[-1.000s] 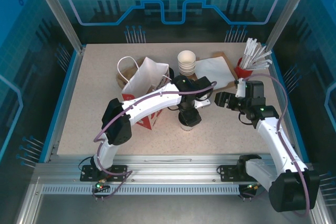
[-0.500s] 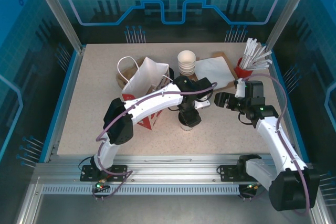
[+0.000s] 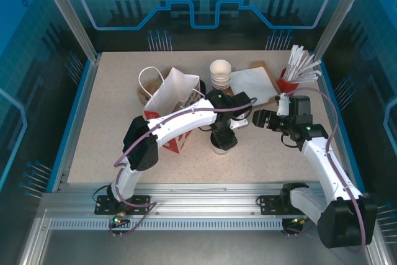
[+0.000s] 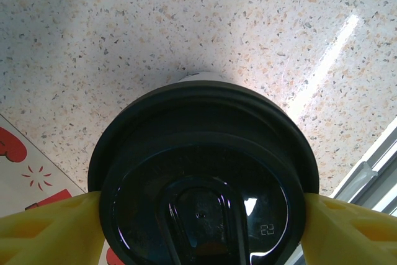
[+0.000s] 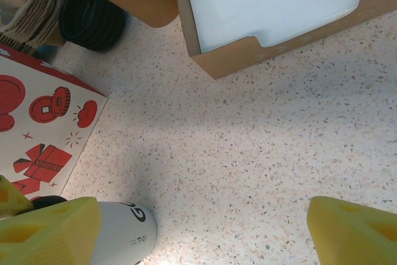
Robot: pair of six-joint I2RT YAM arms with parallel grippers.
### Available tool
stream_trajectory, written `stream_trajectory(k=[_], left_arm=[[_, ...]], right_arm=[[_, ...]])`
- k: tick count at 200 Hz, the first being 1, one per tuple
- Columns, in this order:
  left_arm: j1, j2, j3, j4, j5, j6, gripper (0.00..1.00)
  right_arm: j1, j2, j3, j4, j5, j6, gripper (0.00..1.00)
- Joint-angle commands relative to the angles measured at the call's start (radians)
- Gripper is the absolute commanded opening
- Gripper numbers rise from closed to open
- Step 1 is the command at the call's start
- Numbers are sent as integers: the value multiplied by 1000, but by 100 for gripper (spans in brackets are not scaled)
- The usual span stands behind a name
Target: Pack the takeout coffee
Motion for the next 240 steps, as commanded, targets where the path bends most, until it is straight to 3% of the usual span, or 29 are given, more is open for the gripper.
stream_trajectory(k=[1, 47, 104, 191, 212, 240], left_arm=[[-2, 27, 26, -40, -23, 0, 79], [-3, 34, 27, -41, -22, 1, 76], [-3, -19, 40, -48, -6, -3, 61], [4, -376, 154, -35, 38, -11, 51], [37, -432, 218, -53, -1, -22, 48], [102, -526, 228, -27, 31, -53, 46]], right_arm=[[-13, 5, -11, 3, -23, -15, 88], [-13, 8, -11, 4, -25, -17, 88], [-12, -12, 0, -11, -26, -14, 88], [14, -131, 105, -92, 72, 9, 88], [64, -124, 135, -102, 82, 7, 87], [162, -84, 219, -113, 107, -4, 87]])
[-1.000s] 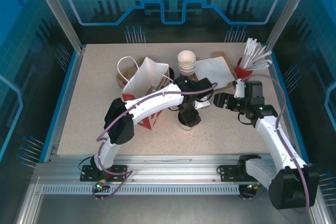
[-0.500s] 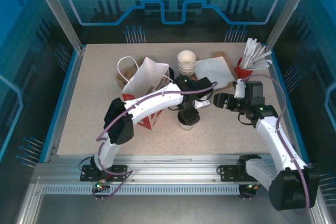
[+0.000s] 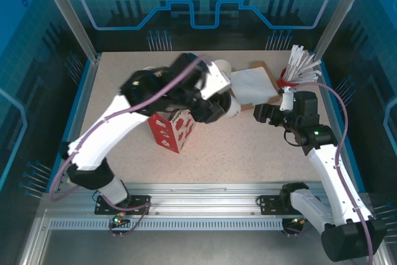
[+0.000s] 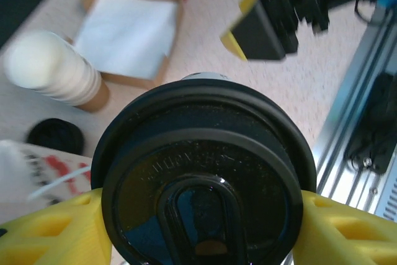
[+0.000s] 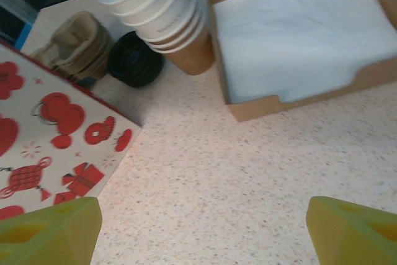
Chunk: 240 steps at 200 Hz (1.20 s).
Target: Pack the takeout coffee
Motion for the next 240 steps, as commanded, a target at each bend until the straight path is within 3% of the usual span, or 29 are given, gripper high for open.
stream_trajectory(k=[1, 60, 94, 129, 168, 199, 240], left_arm=[[49, -52, 8, -7, 10, -41, 46], [309, -156, -42, -121, -57, -78, 46], [404, -171, -90, -183, -62, -87, 46], [422, -100, -88, -287, -83, -88, 46], [423, -15, -84, -349, -78, -82, 45], [426, 55, -74, -371, -73, -91, 45], [437, 118, -79, -384, -54, -122, 43]], right_arm=[[78, 26, 76, -27, 26, -8, 87], [389, 267, 275, 43, -82, 1, 84], [479, 405, 351, 102, -87, 16, 79], [510, 472, 377, 104, -52, -3, 57], [527, 493, 370, 110, -21, -26, 40], [532, 493, 363, 109, -4, -41, 34], [536, 491, 357, 107, 15, -56, 33]])
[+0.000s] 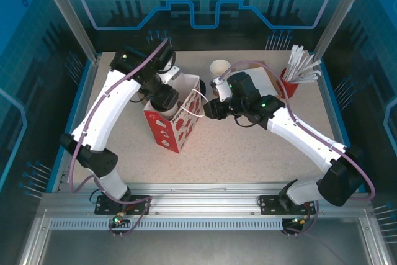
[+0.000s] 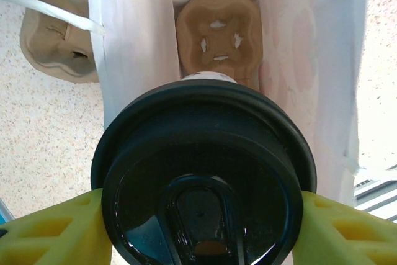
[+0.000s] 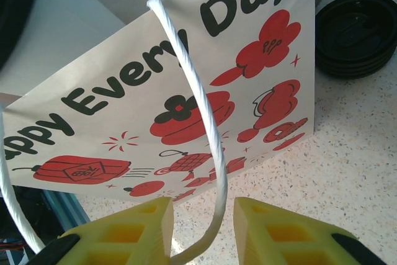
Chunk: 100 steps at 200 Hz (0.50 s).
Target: Pack the takeout coffee
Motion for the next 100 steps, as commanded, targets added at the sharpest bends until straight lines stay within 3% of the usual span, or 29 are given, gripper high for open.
stream_trajectory(k=[1, 100], left_arm=[[14, 22, 4, -47, 13, -43, 43], [15, 51, -107, -10, 27, -130, 41]], right_arm=[[17, 4, 16, 9, 23, -22, 33], [27, 13, 13, 6, 45, -38, 32]])
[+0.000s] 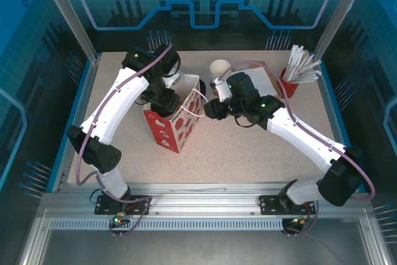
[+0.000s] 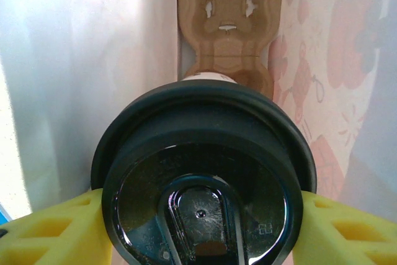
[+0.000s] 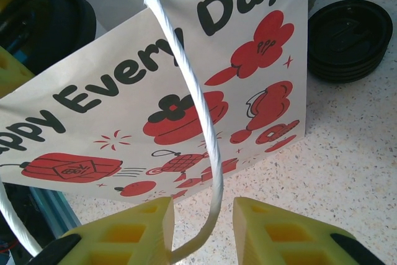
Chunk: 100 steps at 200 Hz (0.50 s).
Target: Pack the takeout coffee
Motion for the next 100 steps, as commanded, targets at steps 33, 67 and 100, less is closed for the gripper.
stream_trajectory(k=[33, 67, 100], left_arm=[[10, 27, -36, 14, 15, -34, 41], [10, 35, -63, 43, 30, -35, 41], [18, 41, -95, 73, 50, -29, 41]], right_arm=[[23, 20, 16, 6, 22, -20, 32], [26, 23, 17, 3, 28, -24, 32], [27, 23, 17, -1, 31, -26, 31]])
